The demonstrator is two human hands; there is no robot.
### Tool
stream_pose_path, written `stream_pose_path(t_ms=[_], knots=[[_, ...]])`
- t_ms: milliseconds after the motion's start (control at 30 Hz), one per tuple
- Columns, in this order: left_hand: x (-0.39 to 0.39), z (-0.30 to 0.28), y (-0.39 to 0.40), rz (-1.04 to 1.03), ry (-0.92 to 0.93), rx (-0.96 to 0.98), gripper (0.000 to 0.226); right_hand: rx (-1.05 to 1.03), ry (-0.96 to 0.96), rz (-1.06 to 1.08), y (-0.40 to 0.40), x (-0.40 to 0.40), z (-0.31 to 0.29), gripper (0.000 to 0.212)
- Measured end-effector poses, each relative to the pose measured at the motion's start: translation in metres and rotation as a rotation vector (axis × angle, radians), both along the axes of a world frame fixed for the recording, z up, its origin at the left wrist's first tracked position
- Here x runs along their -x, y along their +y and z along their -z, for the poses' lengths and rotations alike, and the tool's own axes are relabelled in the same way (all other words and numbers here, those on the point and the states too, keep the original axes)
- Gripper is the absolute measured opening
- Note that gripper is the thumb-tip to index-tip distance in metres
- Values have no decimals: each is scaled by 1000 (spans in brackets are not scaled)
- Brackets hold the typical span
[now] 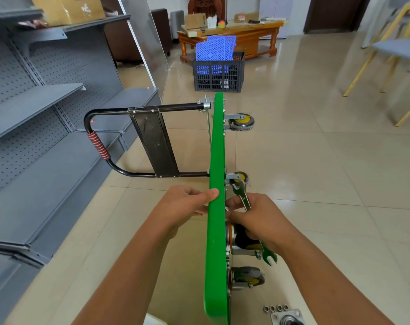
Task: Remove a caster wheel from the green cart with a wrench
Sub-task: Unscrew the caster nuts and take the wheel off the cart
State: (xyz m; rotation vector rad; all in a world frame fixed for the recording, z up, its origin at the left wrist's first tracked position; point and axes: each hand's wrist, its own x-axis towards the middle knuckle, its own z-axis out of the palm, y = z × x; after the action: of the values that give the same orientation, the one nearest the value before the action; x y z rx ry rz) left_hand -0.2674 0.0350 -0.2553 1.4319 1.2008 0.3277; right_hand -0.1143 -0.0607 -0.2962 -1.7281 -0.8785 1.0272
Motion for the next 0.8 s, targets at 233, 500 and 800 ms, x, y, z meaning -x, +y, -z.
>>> stream_pose_path(t_ms=[233, 500, 800], knots=[[1, -3, -2, 4, 9, 1, 43, 3, -15, 18, 0, 5, -2, 16], [0, -4, -3, 5, 13, 7, 45, 6, 54, 30, 1, 3, -2, 5], [0, -5, -3, 33, 36, 8, 41, 35, 103, 65, 4, 6, 1, 11]])
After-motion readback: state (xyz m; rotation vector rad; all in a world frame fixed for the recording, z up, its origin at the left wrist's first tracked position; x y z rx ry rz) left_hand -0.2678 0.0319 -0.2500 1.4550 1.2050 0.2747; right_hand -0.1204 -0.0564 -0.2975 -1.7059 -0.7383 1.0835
